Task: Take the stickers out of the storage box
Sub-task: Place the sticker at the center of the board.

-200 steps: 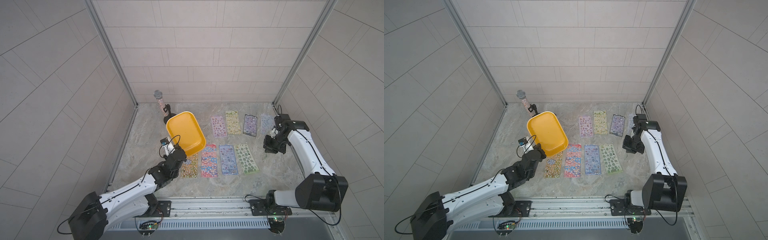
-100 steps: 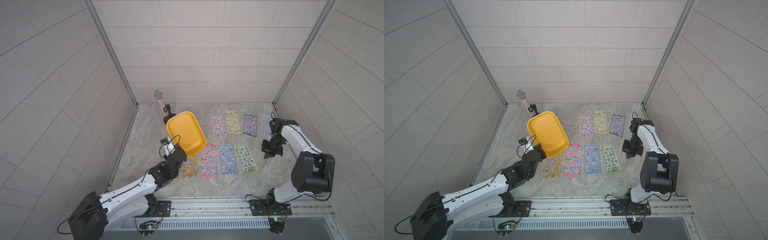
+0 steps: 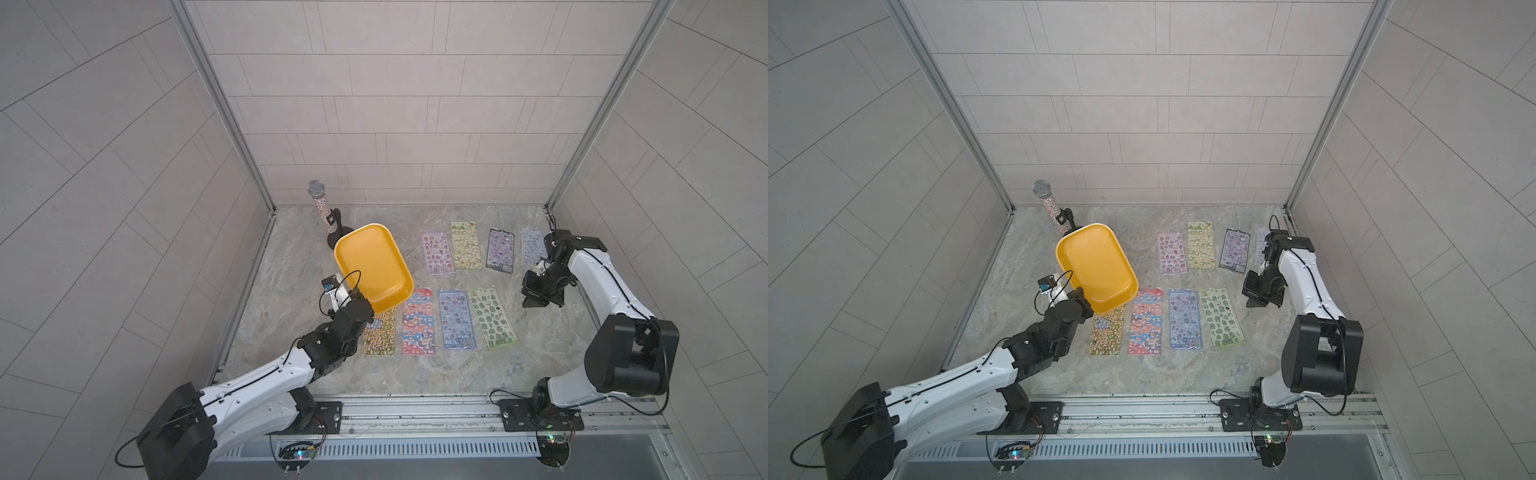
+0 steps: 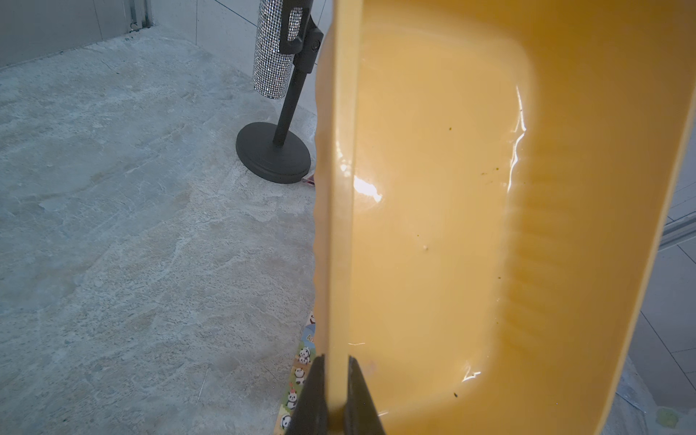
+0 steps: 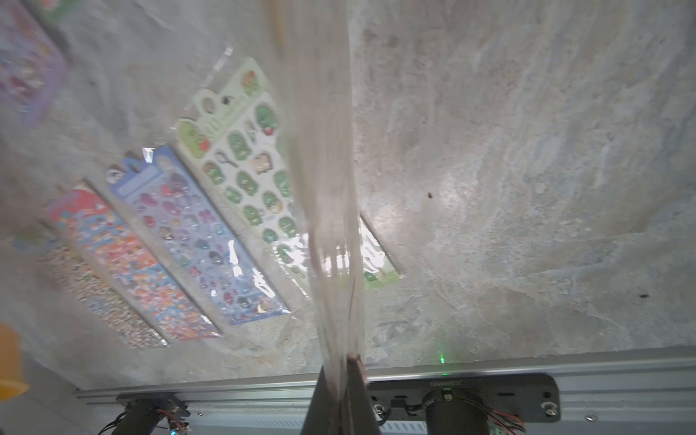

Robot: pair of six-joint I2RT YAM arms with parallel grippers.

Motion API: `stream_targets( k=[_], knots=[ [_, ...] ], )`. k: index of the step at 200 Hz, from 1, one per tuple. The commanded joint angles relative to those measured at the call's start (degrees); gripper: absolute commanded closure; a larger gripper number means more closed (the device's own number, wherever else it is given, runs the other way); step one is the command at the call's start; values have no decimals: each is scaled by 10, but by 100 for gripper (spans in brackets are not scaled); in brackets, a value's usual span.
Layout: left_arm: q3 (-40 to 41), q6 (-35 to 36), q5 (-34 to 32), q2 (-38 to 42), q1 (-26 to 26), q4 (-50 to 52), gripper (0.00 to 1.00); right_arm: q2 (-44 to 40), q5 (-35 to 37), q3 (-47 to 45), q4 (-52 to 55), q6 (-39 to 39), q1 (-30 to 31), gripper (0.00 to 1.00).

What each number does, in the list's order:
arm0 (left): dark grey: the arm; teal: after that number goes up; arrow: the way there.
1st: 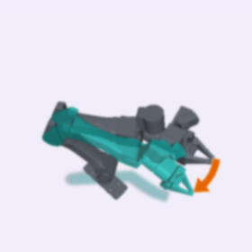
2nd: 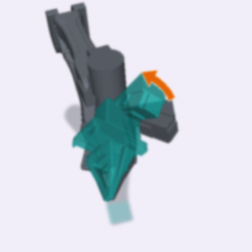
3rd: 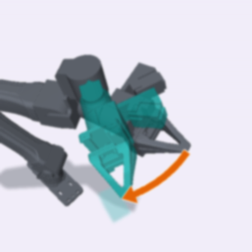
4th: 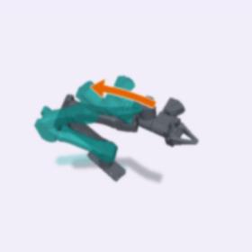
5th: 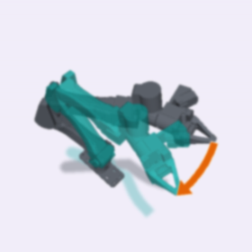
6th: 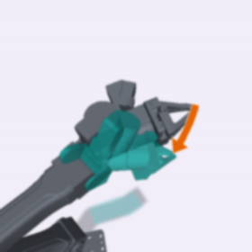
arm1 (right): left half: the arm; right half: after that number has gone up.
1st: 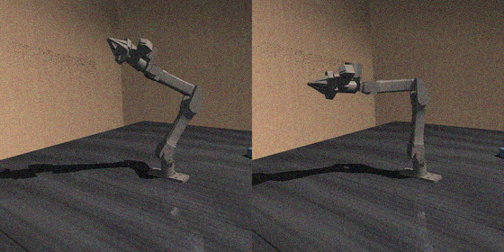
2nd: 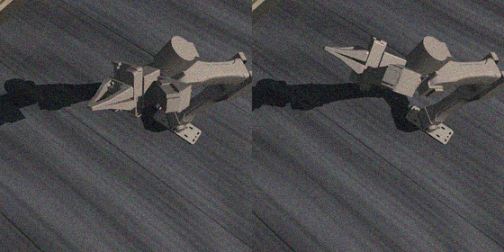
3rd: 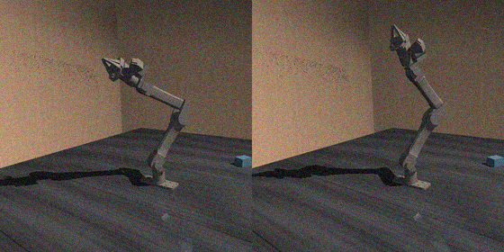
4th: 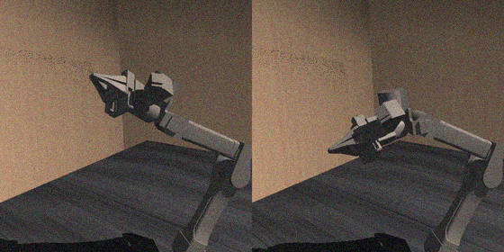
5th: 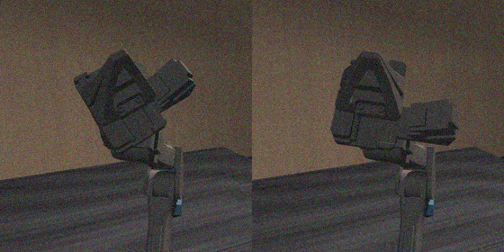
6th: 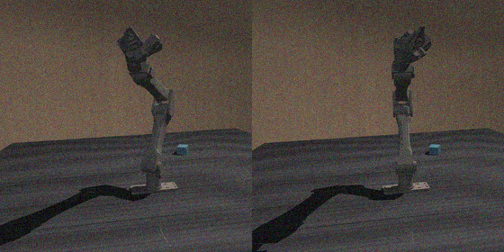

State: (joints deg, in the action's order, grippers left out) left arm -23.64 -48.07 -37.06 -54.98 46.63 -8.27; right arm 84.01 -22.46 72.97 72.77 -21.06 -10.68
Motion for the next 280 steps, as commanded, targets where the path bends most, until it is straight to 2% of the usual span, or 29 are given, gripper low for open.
stream_targets(
  k=[1,24,70,120,176,232,280],
  knots=[
    [-6,-4,-2,-2,-2,-14,100,-7,-60,10,8,8,-1,100],
    [-6,-4,-3,-3,-2,-14,100,18,-65,-25,-7,7,-2,100],
    [-6,-4,-3,-3,-2,-14,100,87,56,-56,-1,5,-5,100],
    [-7,-4,0,-3,-2,-14,100,97,112,-61,8,-3,-12,98],
    [-6,-6,1,1,-2,-12,100,119,211,-60,18,-13,-11,95],
    [-7,-8,3,-2,-2,-13,100,158,280,-48,28,-20,-4,89],
    [-7,-9,3,-2,-2,-12,100,166,303,-49,28,-24,-3,81]
  ],
)
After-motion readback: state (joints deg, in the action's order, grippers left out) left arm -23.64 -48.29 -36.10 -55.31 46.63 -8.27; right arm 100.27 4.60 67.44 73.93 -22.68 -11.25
